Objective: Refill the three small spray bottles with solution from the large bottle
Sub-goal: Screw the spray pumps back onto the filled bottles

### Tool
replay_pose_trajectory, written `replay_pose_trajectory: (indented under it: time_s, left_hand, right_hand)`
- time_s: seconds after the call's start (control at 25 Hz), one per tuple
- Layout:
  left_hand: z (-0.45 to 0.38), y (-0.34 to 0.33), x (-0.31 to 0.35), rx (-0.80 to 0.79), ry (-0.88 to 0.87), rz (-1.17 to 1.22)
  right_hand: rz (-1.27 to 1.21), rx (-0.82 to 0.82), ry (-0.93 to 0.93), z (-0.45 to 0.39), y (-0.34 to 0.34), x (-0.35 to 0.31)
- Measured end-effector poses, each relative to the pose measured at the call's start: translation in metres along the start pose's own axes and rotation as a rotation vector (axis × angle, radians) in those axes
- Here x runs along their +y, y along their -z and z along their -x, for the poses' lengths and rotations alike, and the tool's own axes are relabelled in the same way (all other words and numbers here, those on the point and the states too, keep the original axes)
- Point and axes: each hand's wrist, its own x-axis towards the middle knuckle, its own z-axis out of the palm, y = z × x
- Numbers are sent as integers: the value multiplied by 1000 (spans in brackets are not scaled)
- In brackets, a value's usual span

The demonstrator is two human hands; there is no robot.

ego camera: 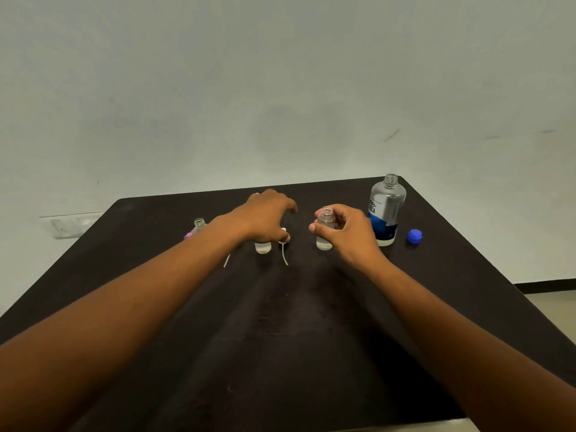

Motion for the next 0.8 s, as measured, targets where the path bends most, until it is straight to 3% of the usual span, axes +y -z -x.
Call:
replay_pose_trajectory:
  time_s: [0.4,0.6,0.8]
  left_hand:
    - [-65,-22,-4,-364,76,-229]
    - [-73,-27,-7,-392,98,-219]
    - [-70,-24,-6,-315,61,-214]
  right_hand:
    - [-12,-22,20,-14,11,11]
    - [-23,-25,33,-20,9,15]
    - [-19,-29,51,-19,6,12]
